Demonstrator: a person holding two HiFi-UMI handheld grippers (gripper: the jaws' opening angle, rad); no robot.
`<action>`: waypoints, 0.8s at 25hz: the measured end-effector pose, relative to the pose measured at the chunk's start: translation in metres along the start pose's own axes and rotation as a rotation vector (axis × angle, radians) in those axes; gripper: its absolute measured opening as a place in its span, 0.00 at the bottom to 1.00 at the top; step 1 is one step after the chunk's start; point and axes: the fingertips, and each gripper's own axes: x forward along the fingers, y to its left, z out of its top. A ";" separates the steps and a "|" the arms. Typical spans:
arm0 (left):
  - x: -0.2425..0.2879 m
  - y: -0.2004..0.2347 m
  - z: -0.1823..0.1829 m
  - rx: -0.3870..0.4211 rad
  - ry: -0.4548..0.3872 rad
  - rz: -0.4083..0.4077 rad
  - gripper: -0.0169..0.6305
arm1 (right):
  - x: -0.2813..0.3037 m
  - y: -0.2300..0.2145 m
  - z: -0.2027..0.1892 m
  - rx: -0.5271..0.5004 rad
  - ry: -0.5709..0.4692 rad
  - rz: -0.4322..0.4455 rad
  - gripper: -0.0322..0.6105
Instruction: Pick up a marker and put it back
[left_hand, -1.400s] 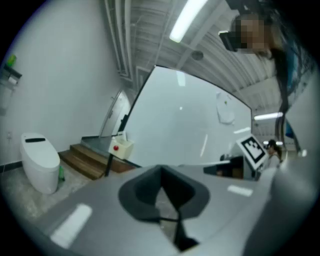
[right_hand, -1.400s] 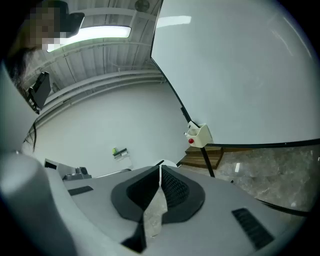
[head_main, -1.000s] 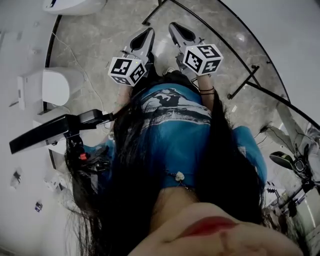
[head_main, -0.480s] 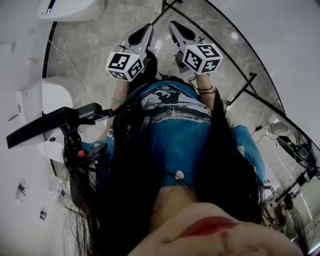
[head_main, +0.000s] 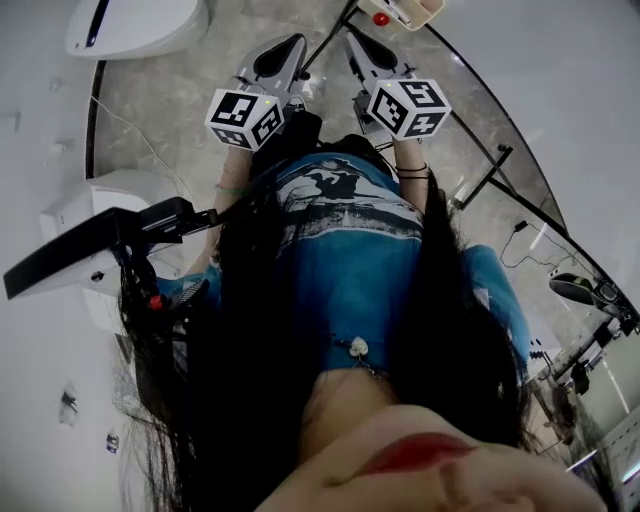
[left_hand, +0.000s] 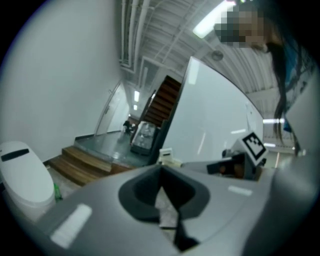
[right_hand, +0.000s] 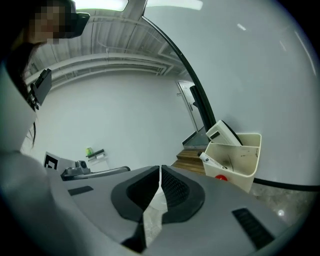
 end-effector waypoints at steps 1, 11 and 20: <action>0.014 0.019 -0.002 -0.006 0.013 -0.012 0.03 | 0.018 -0.011 0.001 0.000 0.004 -0.022 0.08; 0.066 0.000 -0.010 -0.031 0.082 -0.165 0.03 | -0.003 -0.052 0.014 -0.042 0.021 -0.182 0.08; 0.076 -0.002 0.000 -0.032 0.073 -0.157 0.03 | 0.009 -0.062 0.031 -0.279 0.150 -0.185 0.23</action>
